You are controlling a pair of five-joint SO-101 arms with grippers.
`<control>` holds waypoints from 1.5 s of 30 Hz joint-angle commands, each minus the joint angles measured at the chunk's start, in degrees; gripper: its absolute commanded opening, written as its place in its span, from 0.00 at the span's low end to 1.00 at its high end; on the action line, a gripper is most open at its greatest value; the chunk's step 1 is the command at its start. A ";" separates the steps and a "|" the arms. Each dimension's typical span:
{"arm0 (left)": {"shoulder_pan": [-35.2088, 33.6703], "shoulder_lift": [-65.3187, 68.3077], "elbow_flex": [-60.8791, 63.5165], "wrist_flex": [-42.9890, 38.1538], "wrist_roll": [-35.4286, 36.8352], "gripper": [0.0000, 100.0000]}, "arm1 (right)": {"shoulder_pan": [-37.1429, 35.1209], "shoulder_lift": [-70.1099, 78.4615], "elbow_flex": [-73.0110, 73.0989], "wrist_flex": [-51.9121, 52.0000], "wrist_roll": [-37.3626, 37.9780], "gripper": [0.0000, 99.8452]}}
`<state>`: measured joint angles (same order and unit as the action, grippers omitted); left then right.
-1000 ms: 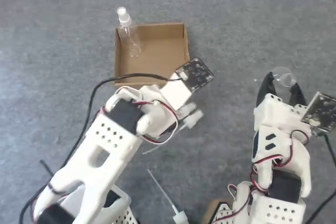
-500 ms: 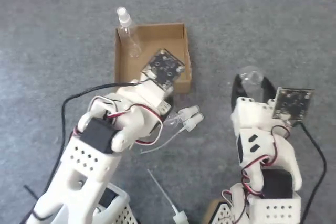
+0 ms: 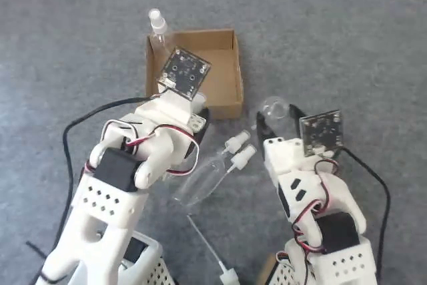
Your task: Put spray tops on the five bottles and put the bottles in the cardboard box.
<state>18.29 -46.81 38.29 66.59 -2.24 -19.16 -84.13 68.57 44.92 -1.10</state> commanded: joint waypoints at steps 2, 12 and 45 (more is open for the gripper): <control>-0.53 -2.02 -0.57 -2.37 1.85 0.01 | -3.65 1.01 -0.18 -1.19 0.79 0.03; -4.57 -2.02 -0.40 -3.96 4.92 0.01 | -6.90 1.01 1.41 -1.27 4.57 0.03; -9.49 -27.25 6.90 -7.03 9.05 0.01 | -17.01 1.10 5.80 -1.19 10.11 0.03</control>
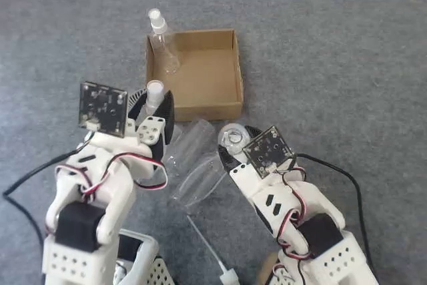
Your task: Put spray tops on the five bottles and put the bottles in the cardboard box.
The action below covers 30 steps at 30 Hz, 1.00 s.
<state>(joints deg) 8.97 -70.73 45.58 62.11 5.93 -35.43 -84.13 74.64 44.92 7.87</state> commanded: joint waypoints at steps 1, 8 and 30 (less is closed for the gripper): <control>-0.09 -4.22 -0.40 -2.64 1.23 0.01 | -0.75 1.10 -0.26 -1.19 1.14 0.03; 0.26 -9.32 -0.48 -4.57 4.84 0.01 | -0.84 1.10 -0.26 -1.19 1.14 0.03; 15.03 -11.08 -0.48 -19.96 9.93 0.01 | -0.48 1.10 -1.58 1.45 1.05 0.03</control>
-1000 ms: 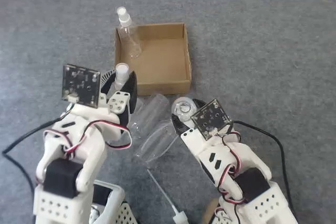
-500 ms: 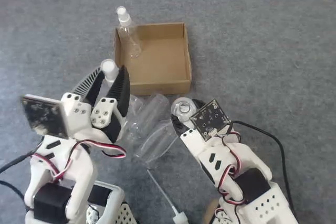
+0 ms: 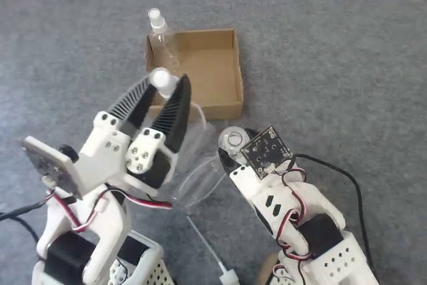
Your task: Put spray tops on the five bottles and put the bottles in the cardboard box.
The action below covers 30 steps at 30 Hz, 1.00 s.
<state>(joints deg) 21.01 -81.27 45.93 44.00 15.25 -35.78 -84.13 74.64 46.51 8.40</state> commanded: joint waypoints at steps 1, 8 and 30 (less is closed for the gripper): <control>3.69 -0.53 -0.84 -1.85 0.62 0.01 | -0.13 1.10 -1.58 -0.13 0.53 0.03; 7.12 -0.53 -0.84 -1.67 0.62 0.01 | -0.31 1.10 -1.49 -0.22 0.62 0.03; 13.63 -0.53 2.33 -2.02 0.53 0.01 | -0.48 1.10 2.90 -6.64 0.70 0.03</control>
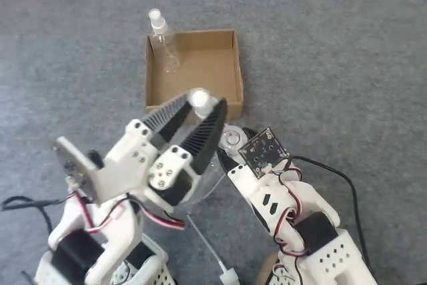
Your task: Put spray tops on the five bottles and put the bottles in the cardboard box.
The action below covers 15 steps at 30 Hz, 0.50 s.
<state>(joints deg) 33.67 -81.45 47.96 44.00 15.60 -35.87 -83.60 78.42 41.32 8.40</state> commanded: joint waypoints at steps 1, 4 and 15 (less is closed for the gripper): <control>1.05 -0.35 0.31 -2.02 0.18 0.01 | -0.40 0.57 -0.88 -1.45 0.70 0.03; 0.88 -0.35 0.31 -1.93 0.09 0.01 | -0.40 0.57 -0.88 -1.45 0.70 0.03; 0.79 -0.35 0.48 -2.90 -2.37 0.01 | -0.40 0.48 -0.88 -1.45 0.70 0.03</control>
<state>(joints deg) 34.37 -81.45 48.92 44.00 15.16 -35.87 -83.60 78.42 41.32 8.40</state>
